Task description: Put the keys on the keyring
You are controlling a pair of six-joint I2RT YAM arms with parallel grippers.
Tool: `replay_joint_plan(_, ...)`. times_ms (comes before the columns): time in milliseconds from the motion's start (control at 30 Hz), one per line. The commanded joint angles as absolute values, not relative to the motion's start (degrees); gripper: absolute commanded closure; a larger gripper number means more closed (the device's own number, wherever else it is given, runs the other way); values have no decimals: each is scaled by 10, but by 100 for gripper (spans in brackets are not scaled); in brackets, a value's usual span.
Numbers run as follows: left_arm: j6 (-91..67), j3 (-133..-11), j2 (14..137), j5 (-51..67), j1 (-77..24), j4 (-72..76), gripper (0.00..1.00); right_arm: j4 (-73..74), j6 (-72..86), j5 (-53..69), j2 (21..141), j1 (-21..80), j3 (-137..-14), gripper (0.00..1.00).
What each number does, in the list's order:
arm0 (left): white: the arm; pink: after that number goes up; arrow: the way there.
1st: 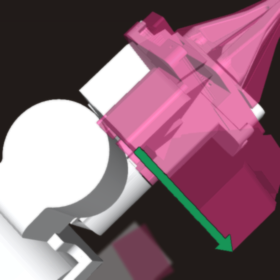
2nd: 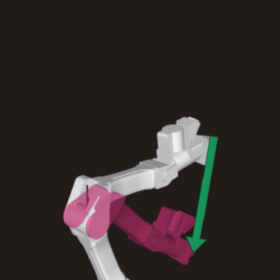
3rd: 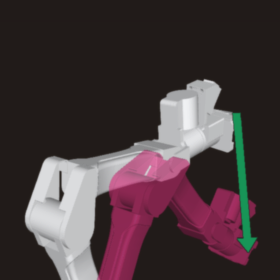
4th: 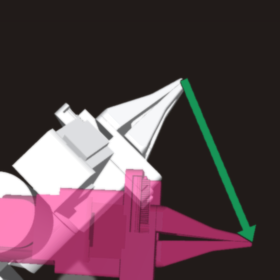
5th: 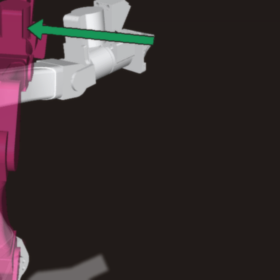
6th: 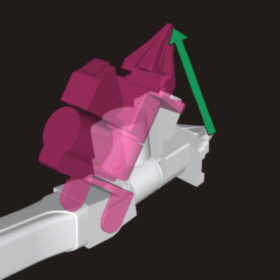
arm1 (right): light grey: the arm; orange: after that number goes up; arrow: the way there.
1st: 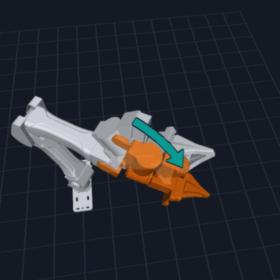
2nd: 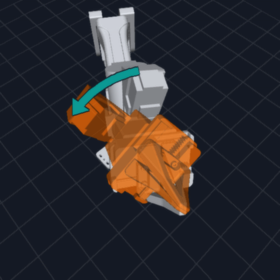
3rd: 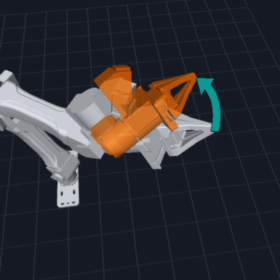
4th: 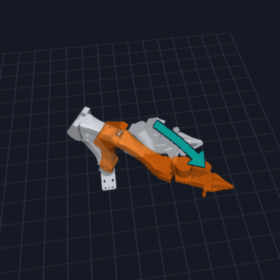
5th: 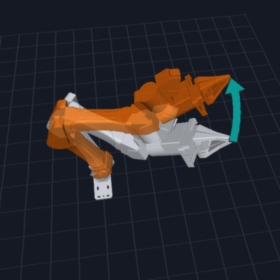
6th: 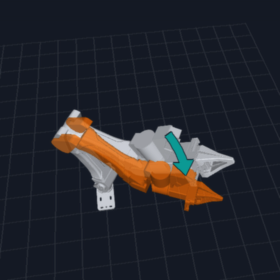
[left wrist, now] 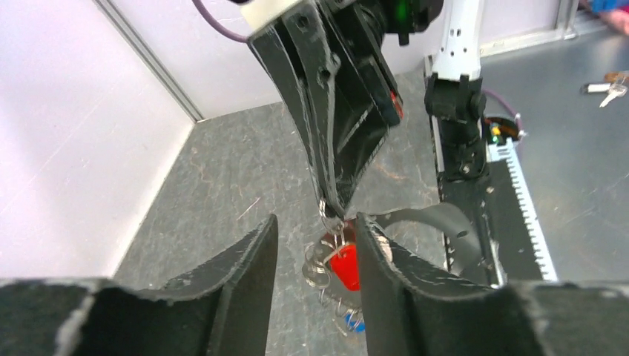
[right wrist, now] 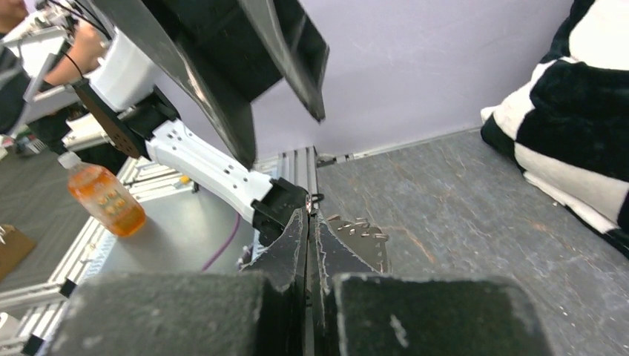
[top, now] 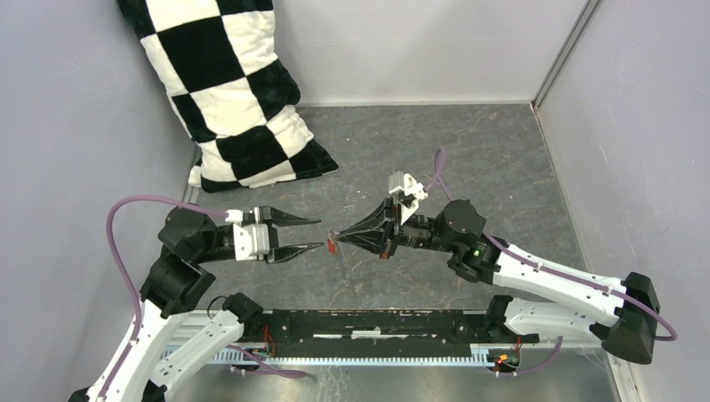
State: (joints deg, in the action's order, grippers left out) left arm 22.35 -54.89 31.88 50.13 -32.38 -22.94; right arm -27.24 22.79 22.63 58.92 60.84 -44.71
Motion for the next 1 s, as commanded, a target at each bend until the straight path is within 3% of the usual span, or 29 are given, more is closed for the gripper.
replay_joint_plan(0, 89, -577, 341, 470, -325, -170, 48, -244, 169, 227, 583, 609, -492, 99)
replay_joint_plan(400, 77, -571, 380, 484, -325, -234, 53, -232, 144, 238, 586, 609, -507, 99)
replay_joint_plan(667, 86, -565, 383, 515, -325, -246, 68, -252, 154, 240, 587, 609, -503, 99)
replay_joint_plan(967, 96, -564, 387, 525, -325, -258, 60, -318, 178, 239, 592, 614, -478, 99)
